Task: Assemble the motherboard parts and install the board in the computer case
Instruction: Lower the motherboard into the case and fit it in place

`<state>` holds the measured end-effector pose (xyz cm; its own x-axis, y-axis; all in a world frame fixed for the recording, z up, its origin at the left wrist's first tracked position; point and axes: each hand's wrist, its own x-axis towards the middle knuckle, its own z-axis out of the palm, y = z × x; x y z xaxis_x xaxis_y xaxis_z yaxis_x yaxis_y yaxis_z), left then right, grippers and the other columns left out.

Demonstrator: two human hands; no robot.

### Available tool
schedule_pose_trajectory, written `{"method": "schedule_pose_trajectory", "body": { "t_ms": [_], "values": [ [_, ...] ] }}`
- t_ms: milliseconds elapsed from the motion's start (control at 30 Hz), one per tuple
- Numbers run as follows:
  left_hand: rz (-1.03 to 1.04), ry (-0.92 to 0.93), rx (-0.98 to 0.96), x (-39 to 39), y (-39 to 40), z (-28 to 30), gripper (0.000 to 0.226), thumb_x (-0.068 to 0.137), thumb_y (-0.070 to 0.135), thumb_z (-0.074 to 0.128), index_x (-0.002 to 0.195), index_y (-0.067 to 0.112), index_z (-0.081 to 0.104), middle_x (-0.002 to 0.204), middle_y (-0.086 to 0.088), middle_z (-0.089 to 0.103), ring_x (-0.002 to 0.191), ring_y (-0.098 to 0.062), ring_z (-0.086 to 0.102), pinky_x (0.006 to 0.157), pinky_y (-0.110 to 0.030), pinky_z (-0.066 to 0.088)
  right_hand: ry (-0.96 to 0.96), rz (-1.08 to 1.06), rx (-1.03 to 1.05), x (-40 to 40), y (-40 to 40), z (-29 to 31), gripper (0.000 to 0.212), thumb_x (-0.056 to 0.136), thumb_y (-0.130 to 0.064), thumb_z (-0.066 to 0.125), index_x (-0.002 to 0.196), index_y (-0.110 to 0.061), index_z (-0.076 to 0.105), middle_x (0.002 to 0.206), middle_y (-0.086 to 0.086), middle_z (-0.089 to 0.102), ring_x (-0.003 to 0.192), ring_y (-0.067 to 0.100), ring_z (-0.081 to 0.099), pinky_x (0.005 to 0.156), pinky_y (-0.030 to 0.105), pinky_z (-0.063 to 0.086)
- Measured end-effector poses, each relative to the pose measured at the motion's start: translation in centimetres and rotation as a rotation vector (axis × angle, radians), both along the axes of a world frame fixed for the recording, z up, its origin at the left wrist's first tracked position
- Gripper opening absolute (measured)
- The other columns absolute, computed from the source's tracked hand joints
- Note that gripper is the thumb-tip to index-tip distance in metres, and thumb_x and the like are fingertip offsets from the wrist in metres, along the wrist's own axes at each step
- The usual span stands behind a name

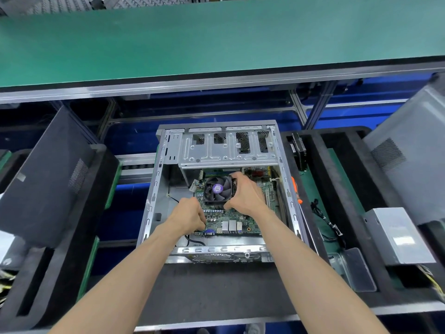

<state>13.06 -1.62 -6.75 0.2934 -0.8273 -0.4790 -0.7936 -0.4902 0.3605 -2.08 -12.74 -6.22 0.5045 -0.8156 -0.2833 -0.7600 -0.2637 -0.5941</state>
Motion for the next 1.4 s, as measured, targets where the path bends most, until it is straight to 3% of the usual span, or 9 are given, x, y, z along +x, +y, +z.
{"method": "schedule_pose_trajectory", "body": {
  "t_ms": [267,400,500,667,800,967,1200,1300,1400],
  "values": [
    [-0.051,-0.01,-0.001,0.1,0.1,-0.2,0.012,0.076,0.006,0.076,0.084,0.013,0.081,0.087,-0.001,0.077,0.072,-0.012,0.069,0.063,-0.019,0.054,-0.009,0.012,0.007,0.0,-0.1,-0.2,0.102,0.057,-0.026,0.093,0.143,-0.022,0.038,0.138,0.003,0.056,0.119,0.029,0.058,0.095,0.042,0.049],
    [-0.047,-0.003,-0.029,0.8,0.5,-0.2,0.01,0.076,0.007,0.077,0.083,0.013,0.081,0.088,0.003,0.077,0.063,0.001,0.059,0.049,-0.005,0.04,-0.016,0.012,0.009,-0.1,-0.1,-0.3,0.102,0.058,-0.026,0.093,0.144,-0.021,0.038,0.139,0.004,0.056,0.119,0.03,0.058,0.094,0.042,0.05],
    [-0.047,0.004,-0.041,1.2,0.7,-0.1,0.009,0.076,0.01,0.079,0.084,0.013,0.081,0.09,0.003,0.077,0.067,0.0,0.06,0.05,-0.001,0.038,-0.012,0.013,0.008,-0.1,-0.2,-0.3,0.103,0.058,-0.026,0.093,0.144,-0.022,0.038,0.14,0.004,0.055,0.12,0.031,0.058,0.095,0.043,0.05],
    [-0.089,-0.008,-0.049,1.0,0.6,-0.3,0.011,0.079,0.01,0.078,0.089,0.014,0.081,0.089,0.003,0.077,0.066,0.0,0.06,0.054,-0.002,0.041,-0.015,0.015,0.005,-0.1,-0.2,-0.4,0.102,0.059,-0.025,0.093,0.144,-0.022,0.037,0.141,0.004,0.055,0.12,0.03,0.058,0.093,0.042,0.05],
    [-0.114,0.004,-0.042,0.7,0.4,-0.2,0.014,0.079,0.007,0.077,0.09,0.014,0.081,0.088,0.002,0.077,0.073,-0.006,0.067,0.065,-0.012,0.051,-0.016,0.011,0.006,-0.2,-0.2,-0.4,0.103,0.058,-0.025,0.093,0.145,-0.023,0.037,0.14,0.003,0.055,0.12,0.03,0.058,0.09,0.041,0.05],
    [-0.127,0.009,-0.033,0.4,0.1,-0.4,0.014,0.076,0.004,0.076,0.086,0.013,0.081,0.083,0.002,0.076,0.065,-0.003,0.064,0.052,-0.007,0.045,-0.02,0.005,0.014,-0.1,-0.1,-0.5,0.103,0.057,-0.025,0.093,0.144,-0.024,0.037,0.139,0.002,0.055,0.12,0.031,0.058,0.091,0.044,0.051],
    [-0.139,0.015,-0.01,0.4,0.0,-0.7,0.015,0.075,0.003,0.076,0.086,0.012,0.081,0.084,0.001,0.075,0.06,0.002,0.057,0.053,-0.005,0.042,-0.005,0.013,0.008,-0.2,-0.2,-0.4,0.102,0.056,-0.026,0.092,0.143,-0.024,0.038,0.137,0.002,0.056,0.117,0.031,0.059,0.09,0.043,0.051],
    [-0.134,0.014,-0.016,0.4,0.0,-0.7,0.015,0.075,0.002,0.076,0.085,0.012,0.081,0.085,0.0,0.076,0.065,-0.005,0.062,0.061,-0.013,0.049,-0.004,0.009,0.011,-0.1,-0.2,-0.4,0.103,0.055,-0.026,0.092,0.143,-0.025,0.038,0.136,0.003,0.056,0.116,0.031,0.059,0.089,0.042,0.052],
    [-0.131,0.015,-0.018,0.5,0.0,-0.7,0.015,0.076,0.002,0.077,0.086,0.012,0.08,0.084,0.0,0.075,0.062,-0.002,0.06,0.056,-0.01,0.046,-0.008,0.011,0.005,-0.1,-0.2,-0.5,0.102,0.056,-0.026,0.092,0.143,-0.024,0.038,0.137,0.003,0.056,0.117,0.031,0.058,0.088,0.041,0.05]
  ]
}}
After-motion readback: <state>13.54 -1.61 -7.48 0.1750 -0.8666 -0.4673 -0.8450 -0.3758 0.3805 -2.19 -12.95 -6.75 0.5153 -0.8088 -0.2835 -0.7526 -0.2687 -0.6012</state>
